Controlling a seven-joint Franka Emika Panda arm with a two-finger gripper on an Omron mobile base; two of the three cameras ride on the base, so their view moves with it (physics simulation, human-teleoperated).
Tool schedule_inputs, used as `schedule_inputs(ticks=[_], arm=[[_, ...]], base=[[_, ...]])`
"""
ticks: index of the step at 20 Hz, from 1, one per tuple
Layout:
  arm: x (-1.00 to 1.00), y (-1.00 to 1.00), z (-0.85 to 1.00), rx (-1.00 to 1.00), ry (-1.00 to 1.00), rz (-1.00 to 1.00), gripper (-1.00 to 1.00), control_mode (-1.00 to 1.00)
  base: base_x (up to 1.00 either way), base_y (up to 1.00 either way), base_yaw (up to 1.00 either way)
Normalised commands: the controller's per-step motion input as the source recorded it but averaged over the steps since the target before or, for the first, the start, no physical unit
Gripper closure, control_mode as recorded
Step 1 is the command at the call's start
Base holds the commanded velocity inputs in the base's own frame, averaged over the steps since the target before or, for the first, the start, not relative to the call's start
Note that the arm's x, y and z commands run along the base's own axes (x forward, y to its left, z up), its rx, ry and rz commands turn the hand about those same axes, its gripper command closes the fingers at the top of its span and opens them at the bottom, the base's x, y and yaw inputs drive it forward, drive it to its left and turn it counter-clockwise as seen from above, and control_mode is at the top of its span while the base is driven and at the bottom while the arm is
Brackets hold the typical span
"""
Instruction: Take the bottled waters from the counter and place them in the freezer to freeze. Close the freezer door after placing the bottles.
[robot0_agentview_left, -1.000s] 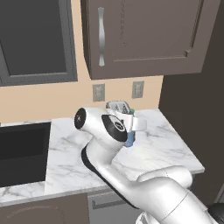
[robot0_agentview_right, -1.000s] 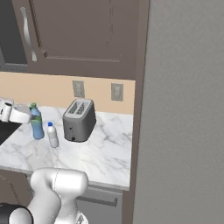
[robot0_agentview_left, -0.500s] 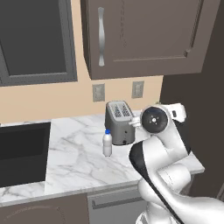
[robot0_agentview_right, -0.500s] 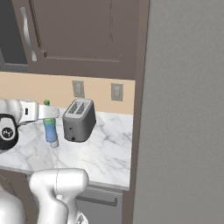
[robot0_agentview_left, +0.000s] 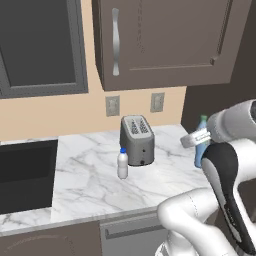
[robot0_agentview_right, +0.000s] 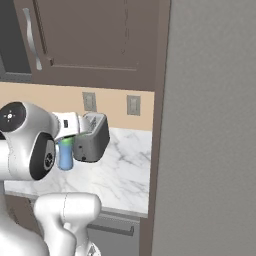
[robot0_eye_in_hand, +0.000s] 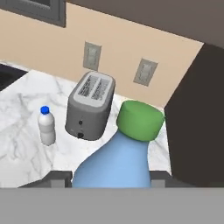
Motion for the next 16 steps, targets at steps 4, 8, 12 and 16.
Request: schedule_inputs(ticks=[4,8,12,16], arm=[[-0.34,-0.10,0.00,0.35,-0.02,0.00,1.00,-1.00],[-0.40,0.01,0.00,0.26,-0.07,-0.01,1.00,-1.00],[-0.16,0.00,0.00,0.04,-0.14,-0.05,1.00,-1.00],[0.00,0.00,-0.05,-0.16,-0.19,-0.05,1.00,-1.00]], base=[[0.00,0.00,0.00],[0.00,0.00,0.00],[0.00,0.00,0.00],[0.00,0.00,0.00]])
